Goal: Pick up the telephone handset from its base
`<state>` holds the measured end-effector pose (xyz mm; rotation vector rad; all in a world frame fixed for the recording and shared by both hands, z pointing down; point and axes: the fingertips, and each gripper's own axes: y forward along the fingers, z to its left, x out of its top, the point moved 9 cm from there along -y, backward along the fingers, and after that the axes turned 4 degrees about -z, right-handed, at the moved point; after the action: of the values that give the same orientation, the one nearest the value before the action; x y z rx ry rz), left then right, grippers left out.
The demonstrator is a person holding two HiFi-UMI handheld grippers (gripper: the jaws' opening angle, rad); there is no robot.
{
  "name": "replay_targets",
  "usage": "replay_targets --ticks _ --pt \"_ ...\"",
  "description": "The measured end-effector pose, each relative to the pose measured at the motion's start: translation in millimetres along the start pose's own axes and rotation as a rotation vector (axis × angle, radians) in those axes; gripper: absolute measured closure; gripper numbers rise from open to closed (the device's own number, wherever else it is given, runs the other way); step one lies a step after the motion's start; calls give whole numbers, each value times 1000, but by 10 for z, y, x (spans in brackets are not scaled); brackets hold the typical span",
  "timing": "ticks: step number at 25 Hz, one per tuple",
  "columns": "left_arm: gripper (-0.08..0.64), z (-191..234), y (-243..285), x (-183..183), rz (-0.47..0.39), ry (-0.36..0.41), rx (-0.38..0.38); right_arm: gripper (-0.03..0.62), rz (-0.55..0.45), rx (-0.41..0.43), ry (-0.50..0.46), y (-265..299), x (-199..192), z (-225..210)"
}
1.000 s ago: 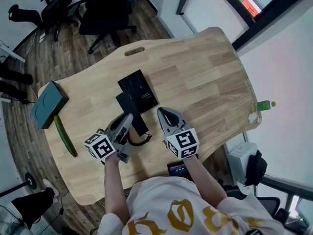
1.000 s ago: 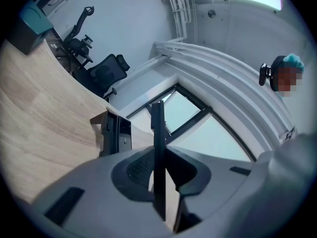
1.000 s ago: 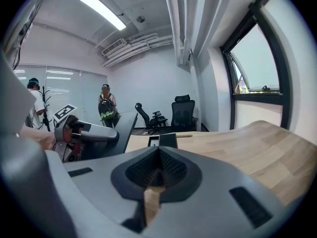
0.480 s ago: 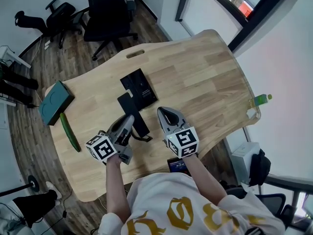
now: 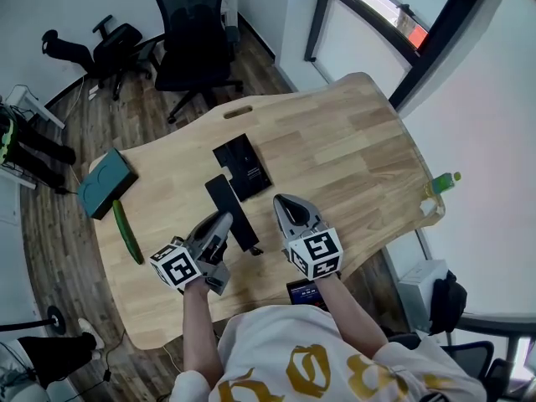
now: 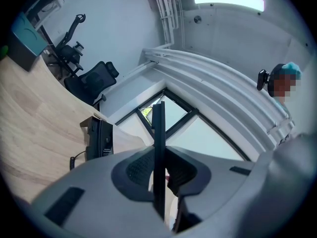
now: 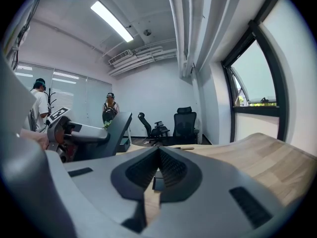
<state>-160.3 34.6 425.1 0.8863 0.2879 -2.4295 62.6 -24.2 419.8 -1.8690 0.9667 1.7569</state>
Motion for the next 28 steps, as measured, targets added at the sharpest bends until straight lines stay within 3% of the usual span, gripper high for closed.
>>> replay_targets --ticks 28 --pt "486 -143 -189 -128 -11 3 6 588 16 -1 -22 -141 -66 39"
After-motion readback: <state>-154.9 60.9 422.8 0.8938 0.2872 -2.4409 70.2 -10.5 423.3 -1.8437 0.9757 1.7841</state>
